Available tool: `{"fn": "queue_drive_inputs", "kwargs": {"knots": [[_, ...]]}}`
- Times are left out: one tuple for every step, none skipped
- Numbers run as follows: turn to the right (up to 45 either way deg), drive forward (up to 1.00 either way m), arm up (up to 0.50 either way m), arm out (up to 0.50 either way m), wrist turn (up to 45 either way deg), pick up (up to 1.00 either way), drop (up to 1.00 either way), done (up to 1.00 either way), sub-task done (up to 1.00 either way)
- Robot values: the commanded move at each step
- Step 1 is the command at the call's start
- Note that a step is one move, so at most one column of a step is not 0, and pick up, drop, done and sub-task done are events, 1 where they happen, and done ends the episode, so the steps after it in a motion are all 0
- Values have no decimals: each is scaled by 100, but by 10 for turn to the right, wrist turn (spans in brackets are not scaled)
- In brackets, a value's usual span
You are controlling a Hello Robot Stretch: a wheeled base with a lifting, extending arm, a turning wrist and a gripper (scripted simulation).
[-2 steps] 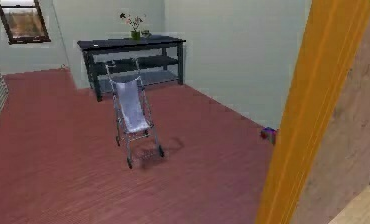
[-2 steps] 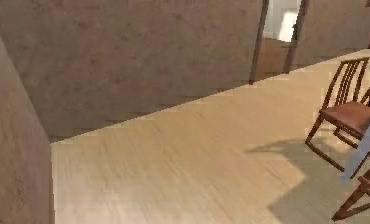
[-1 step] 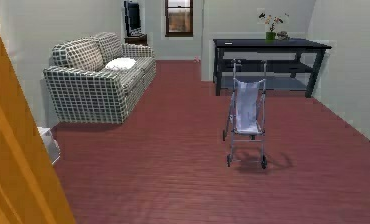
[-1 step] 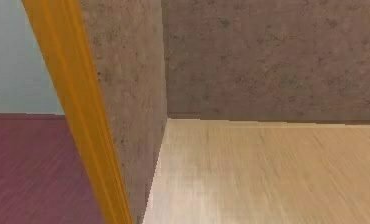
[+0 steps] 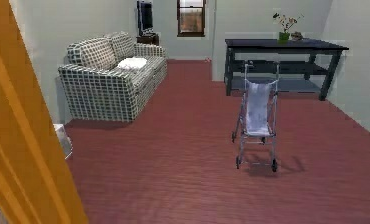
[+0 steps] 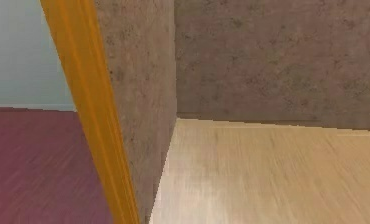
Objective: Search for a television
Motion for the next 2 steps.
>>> {"fn": "queue_drive_inputs", "kwargs": {"knots": [[0, 100, 0, 0, 0, 0, 0, 0, 0], [0, 100, 0, 0, 0, 0, 0, 0, 0]]}}
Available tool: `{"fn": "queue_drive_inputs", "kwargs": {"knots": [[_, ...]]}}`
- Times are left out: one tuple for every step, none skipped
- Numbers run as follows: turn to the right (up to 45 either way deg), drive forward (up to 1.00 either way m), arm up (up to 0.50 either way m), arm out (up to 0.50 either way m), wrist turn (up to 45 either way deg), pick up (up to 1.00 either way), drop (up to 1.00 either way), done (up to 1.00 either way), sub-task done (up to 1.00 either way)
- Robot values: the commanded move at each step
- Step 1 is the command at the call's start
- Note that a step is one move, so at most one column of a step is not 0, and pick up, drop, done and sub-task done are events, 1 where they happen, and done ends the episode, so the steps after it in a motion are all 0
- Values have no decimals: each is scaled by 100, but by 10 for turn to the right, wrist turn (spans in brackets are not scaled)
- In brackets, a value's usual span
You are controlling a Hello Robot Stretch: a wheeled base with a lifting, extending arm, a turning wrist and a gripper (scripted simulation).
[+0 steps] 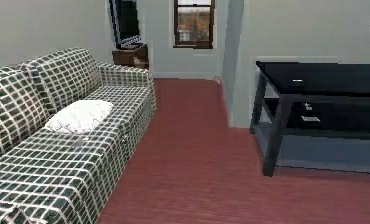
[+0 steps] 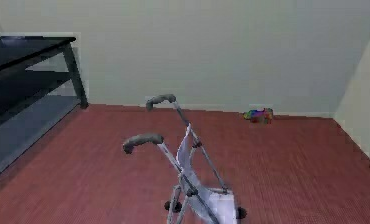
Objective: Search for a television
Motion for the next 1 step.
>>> {"fn": "queue_drive_inputs", "kwargs": {"knots": [[0, 100, 0, 0, 0, 0, 0, 0, 0]]}}
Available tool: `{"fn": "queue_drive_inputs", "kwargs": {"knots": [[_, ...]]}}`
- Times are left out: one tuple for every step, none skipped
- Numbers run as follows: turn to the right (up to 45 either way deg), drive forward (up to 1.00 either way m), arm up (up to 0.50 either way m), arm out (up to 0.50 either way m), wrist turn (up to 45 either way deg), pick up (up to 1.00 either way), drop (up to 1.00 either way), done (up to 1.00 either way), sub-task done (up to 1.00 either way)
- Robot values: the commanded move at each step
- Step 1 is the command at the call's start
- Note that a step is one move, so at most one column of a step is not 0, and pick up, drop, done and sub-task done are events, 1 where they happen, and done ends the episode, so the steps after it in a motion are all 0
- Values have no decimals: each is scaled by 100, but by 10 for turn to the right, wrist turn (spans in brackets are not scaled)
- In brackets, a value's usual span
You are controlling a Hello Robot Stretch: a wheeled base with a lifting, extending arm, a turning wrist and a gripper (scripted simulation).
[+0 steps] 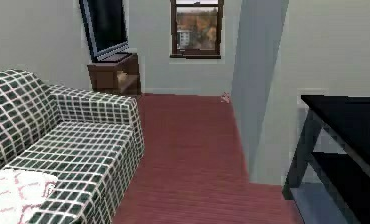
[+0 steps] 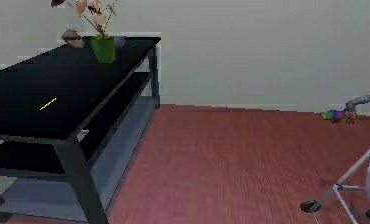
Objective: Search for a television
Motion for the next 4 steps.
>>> {"fn": "queue_drive_inputs", "kwargs": {"knots": [[0, 100, 0, 0, 0, 0, 0, 0, 0], [0, 85, 0, 0, 0, 0, 0, 0, 0], [-360, 0, 0, 0, 0, 0, 0, 0, 0], [0, 40, 0, 0, 0, 0, 0, 0, 0]]}}
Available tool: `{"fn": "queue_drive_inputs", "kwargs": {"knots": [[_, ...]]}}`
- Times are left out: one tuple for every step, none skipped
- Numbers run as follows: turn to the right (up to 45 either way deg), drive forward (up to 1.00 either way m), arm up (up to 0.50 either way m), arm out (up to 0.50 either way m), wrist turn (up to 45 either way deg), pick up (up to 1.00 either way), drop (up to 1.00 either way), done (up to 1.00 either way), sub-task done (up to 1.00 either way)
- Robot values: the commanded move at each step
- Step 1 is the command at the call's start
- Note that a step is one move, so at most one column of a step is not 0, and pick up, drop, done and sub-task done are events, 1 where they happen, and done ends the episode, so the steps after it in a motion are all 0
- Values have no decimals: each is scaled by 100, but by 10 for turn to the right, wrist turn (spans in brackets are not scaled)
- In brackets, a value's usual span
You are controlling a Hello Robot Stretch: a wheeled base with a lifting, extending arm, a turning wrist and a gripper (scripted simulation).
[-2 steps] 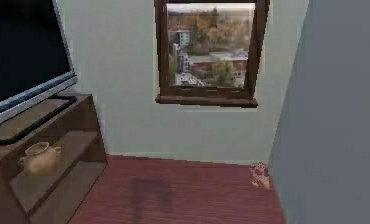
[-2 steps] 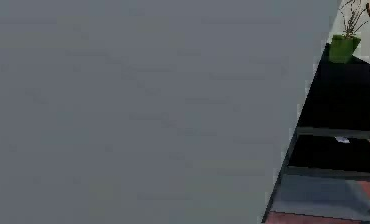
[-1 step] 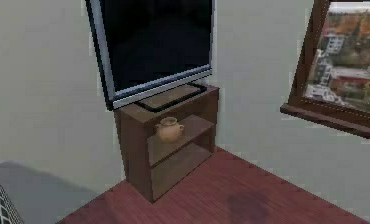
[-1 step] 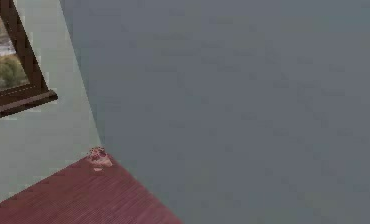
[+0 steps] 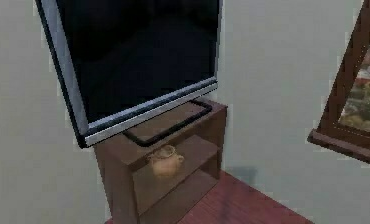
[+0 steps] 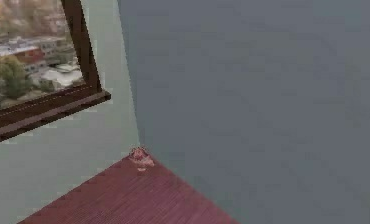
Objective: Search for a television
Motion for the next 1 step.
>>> {"fn": "queue_drive_inputs", "kwargs": {"knots": [[0, 0, 0, 0, 0, 0, 0, 100, 0]]}}
